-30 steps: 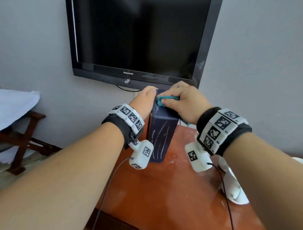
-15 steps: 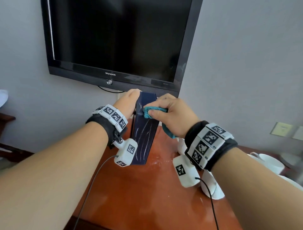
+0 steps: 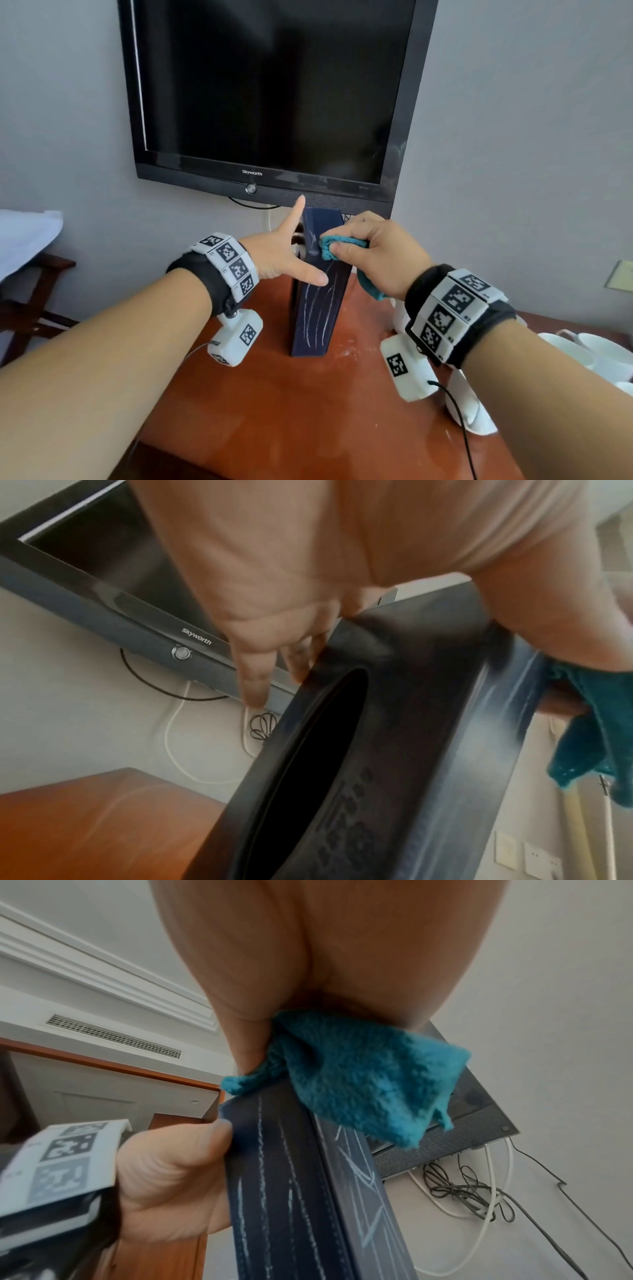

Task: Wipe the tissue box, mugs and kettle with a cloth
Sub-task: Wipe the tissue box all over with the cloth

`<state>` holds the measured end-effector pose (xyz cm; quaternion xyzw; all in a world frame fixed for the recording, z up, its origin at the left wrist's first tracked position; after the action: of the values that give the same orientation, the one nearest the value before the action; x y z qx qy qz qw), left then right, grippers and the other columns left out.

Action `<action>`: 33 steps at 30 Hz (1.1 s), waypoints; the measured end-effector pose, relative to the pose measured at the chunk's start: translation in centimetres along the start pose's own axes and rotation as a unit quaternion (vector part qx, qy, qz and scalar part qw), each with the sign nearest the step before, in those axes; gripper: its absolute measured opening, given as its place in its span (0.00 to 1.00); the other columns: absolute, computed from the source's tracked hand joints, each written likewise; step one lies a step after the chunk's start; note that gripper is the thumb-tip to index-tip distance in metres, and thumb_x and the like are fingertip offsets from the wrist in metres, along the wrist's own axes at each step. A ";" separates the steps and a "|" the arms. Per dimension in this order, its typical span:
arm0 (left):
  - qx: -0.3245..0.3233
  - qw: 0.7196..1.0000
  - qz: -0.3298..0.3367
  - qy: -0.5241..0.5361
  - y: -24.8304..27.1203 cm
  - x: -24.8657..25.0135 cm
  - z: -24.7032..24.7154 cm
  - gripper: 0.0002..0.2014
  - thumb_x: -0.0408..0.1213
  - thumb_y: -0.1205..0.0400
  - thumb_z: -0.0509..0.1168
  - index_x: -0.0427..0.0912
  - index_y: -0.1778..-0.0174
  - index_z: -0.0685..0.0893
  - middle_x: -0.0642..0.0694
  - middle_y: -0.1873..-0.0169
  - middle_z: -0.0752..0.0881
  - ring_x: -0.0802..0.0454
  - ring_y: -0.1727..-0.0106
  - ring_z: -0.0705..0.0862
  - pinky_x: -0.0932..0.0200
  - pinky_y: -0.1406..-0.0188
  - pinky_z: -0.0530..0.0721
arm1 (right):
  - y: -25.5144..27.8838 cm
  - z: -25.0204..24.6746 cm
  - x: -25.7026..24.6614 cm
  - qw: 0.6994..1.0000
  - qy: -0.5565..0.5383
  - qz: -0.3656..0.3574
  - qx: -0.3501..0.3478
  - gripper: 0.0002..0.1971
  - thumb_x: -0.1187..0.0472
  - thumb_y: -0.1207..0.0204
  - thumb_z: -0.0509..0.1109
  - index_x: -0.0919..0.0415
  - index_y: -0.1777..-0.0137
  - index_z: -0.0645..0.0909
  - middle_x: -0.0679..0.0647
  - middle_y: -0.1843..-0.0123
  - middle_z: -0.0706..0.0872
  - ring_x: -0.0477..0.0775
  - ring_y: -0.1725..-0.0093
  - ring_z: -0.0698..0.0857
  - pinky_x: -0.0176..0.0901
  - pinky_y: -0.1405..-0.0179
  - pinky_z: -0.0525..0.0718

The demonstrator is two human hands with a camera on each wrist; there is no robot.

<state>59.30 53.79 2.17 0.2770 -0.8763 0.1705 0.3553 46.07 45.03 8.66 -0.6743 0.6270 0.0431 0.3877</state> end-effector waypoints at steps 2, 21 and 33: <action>0.020 1.000 -0.006 -0.006 -0.2 -0.5 -0.2 0.75 0.55 0.33 0.86 0.64 0.13 0.25 0.48 0.08 0.52 0.46 0.11 0.62 0.49 0.19 0.70 | -0.1 -0.1 0.1 1.000 0.005 0.001 0.001 0.12 0.58 0.15 0.73 0.41 0.38 0.90 0.43 0.45 0.81 0.44 0.44 0.82 0.37 0.41 0.79; 0.005 1.000 0.021 -0.016 2.6 0.4 1.1 0.76 0.51 0.36 0.88 0.66 0.12 0.29 0.57 0.24 0.77 0.56 0.30 0.83 0.51 0.25 0.82 | -5.1 -0.8 -1.6 0.995 0.096 0.028 0.012 0.12 0.52 0.15 0.74 0.43 0.34 0.90 0.34 0.56 0.77 0.36 0.56 0.78 0.23 0.63 0.71; 0.073 0.996 -0.025 -0.049 2.5 0.1 -0.9 0.72 0.60 0.36 0.85 0.63 0.10 0.35 0.55 0.20 0.73 0.53 0.37 0.86 0.50 0.38 0.88 | -3.1 1.6 -3.4 0.985 0.166 -0.014 -0.039 0.13 0.52 0.13 0.69 0.38 0.33 0.89 0.44 0.49 0.76 0.44 0.52 0.78 0.42 0.47 0.76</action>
<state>58.19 56.18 2.58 0.3322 -0.8707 0.2114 0.2947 48.77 48.44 10.90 -0.6956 0.6710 -0.0501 0.2520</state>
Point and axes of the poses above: each hand's wrist, its own y-axis away from the middle knuckle, its own z-axis out of the palm, x = y × z, the point moved 10 cm from there along -y, towards the middle knuckle
